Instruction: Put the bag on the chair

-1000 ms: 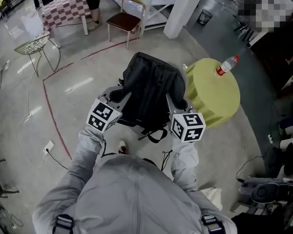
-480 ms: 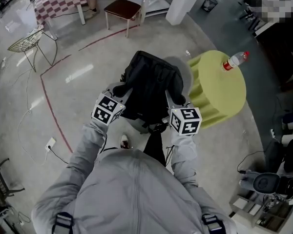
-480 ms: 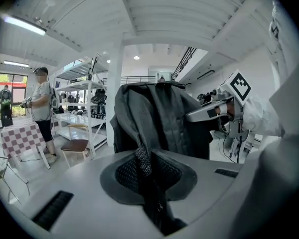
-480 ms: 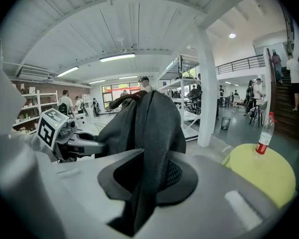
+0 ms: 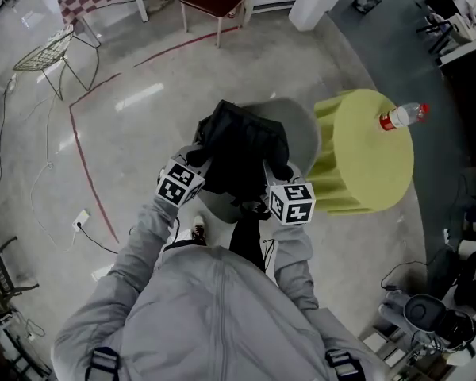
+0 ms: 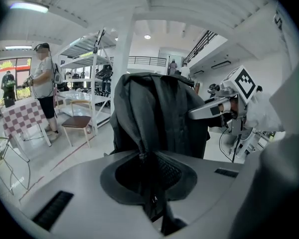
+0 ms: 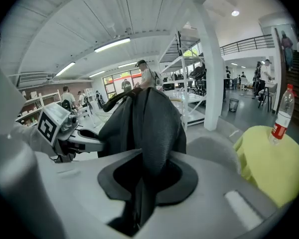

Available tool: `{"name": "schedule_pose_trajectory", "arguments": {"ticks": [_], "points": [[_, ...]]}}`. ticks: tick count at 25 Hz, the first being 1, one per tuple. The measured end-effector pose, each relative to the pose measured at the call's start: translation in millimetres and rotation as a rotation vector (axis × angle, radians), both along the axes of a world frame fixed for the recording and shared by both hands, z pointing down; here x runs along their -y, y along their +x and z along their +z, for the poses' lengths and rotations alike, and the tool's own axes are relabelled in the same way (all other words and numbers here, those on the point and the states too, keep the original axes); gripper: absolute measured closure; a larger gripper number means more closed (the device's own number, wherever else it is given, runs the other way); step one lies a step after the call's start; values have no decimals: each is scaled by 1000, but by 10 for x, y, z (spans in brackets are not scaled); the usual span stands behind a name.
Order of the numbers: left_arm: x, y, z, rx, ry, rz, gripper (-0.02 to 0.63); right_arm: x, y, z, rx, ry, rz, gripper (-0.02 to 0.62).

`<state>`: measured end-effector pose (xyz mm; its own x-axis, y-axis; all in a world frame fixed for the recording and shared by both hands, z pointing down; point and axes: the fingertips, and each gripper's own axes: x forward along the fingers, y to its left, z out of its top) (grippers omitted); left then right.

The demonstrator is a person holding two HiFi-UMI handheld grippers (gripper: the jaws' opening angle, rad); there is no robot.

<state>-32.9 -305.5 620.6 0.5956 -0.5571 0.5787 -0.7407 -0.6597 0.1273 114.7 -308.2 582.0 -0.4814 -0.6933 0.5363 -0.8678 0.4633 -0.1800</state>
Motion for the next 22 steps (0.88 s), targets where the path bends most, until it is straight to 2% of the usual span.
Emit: {"name": "schedule_pose_trajectory", "arguments": {"ticks": [13,22], "points": [[476,152,1030,61,-189,-112,565,563,175,1096,-12,-200,-95,532],[787,224,1466,79,-259,-156,565,1001,287,1626,-26,-253,-149,532]]}}
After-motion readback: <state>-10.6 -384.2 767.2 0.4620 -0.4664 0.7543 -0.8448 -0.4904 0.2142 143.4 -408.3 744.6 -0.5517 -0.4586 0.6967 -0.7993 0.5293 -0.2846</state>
